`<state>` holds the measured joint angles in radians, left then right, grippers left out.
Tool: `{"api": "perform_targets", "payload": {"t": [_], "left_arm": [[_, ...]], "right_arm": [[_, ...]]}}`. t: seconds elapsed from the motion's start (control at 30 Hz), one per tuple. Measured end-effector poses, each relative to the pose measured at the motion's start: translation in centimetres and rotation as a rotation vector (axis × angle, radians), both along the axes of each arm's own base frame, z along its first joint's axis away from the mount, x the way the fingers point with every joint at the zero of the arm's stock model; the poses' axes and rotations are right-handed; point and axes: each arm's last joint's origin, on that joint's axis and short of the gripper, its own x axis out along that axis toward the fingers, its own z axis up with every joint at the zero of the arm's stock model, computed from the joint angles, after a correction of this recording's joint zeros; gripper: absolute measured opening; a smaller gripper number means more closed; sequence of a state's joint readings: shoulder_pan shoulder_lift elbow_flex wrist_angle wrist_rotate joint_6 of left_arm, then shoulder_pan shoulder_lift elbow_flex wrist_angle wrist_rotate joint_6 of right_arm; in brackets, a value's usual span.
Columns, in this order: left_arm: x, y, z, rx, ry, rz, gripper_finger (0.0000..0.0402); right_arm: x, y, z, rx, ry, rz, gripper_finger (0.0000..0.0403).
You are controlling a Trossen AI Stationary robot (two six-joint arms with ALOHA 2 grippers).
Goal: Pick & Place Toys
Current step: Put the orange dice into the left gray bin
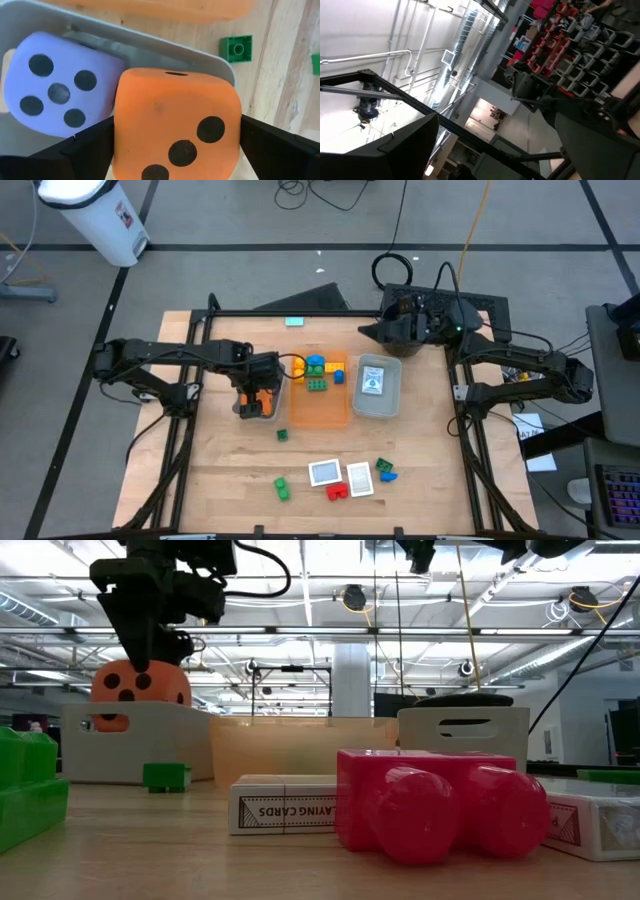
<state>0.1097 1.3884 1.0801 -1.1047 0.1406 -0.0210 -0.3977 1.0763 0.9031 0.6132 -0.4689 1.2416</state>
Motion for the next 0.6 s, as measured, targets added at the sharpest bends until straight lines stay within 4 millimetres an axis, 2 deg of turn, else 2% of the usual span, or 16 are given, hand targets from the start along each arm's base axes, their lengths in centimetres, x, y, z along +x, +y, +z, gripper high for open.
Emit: {"api": "perform_targets", "payload": {"t": [0.37,0.6], "left_arm": [[1.3,-0.1,-1.7,-0.012,0.042,-0.085,0.0392],[2.0,0.6,-1.7,0.0,-0.032,-0.068,0.0392]], "right_arm": [[0.1,-0.1,-0.3,-0.004,0.031,-0.006,0.0391],[0.1,-0.1,-0.3,-0.005,0.031,-0.006,0.0391]]}}
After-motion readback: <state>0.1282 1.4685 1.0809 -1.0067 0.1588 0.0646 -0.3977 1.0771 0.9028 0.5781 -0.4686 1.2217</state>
